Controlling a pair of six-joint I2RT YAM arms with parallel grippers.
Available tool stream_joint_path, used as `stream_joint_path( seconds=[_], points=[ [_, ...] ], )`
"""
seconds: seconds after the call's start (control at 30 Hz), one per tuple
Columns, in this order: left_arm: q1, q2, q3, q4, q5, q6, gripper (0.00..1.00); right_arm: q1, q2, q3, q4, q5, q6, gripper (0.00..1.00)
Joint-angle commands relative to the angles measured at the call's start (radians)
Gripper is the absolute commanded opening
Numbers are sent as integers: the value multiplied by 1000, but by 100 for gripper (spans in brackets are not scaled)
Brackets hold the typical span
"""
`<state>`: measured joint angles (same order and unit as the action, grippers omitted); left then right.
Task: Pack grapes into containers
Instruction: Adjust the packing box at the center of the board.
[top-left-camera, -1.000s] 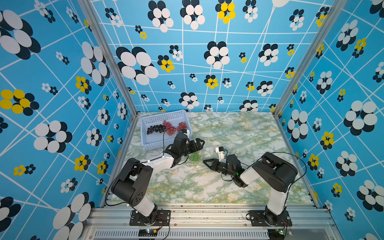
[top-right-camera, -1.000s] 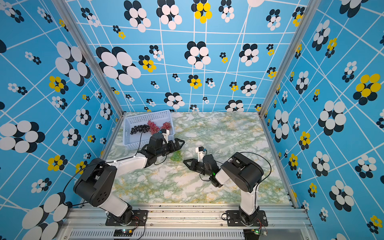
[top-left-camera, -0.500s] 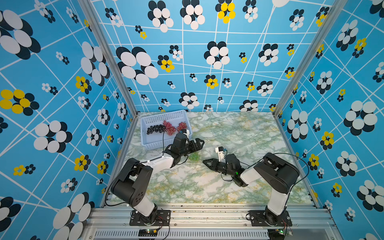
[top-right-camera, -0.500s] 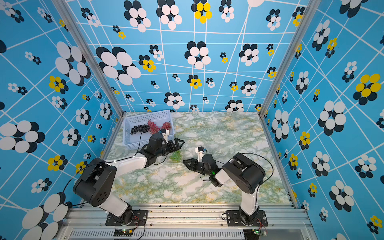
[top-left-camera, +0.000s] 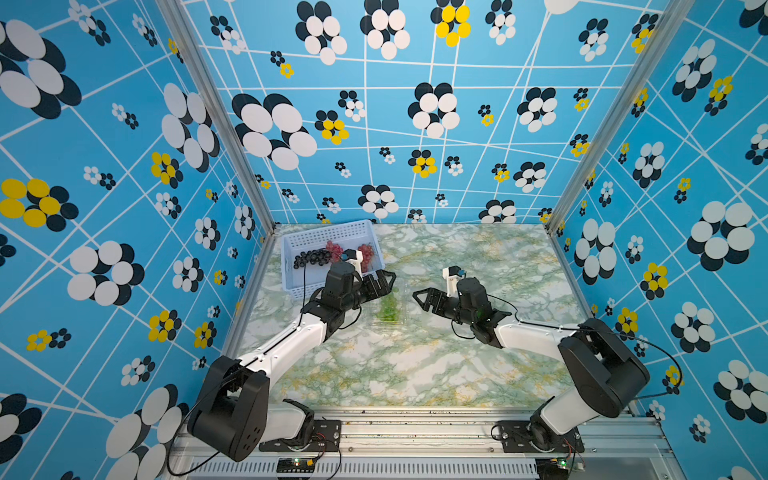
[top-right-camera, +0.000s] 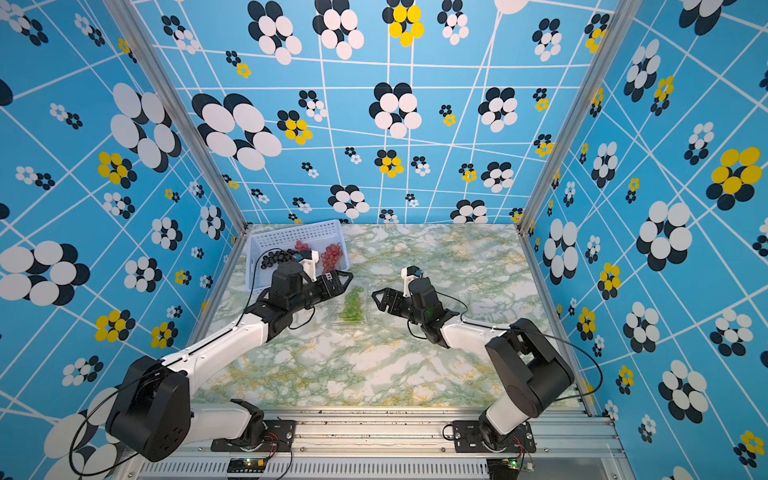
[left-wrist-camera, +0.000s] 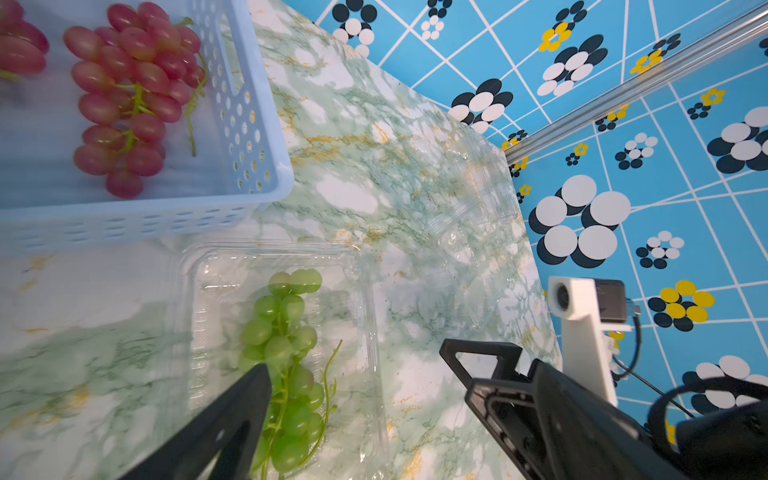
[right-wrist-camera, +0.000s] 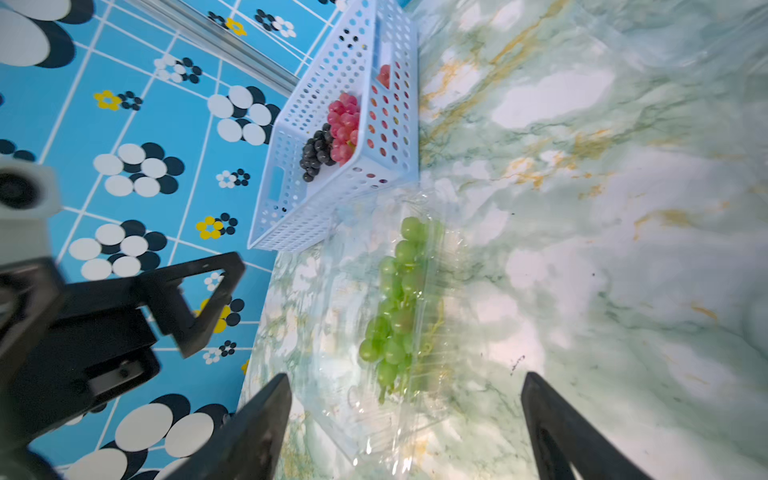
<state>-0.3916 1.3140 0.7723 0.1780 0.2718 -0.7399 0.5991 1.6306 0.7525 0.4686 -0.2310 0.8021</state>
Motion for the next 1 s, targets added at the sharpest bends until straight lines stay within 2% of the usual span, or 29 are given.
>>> stream_joint_path(
  seconds=[0.0,0.13,0.3,0.5,0.8,0.97],
  points=[
    [17,-26,-36,-67,-6,15,100,0,69,63,-86,-52,-35,90],
    [38,-47,-69,-78,1,12,100,2,125,122,-71,-99,-16,90],
    [64,-59,-106,-72,11,5,100,32,146,157,-74,-99,-7,89],
    [91,-76,-122,-69,22,0,99,97,203,201,-61,-81,21,80],
    [137,-152,-112,-138,38,16,99,180,283,255,16,-69,108,73],
    [147,-163,-99,-158,61,20,99,214,275,281,-1,-68,103,76]
  ],
)
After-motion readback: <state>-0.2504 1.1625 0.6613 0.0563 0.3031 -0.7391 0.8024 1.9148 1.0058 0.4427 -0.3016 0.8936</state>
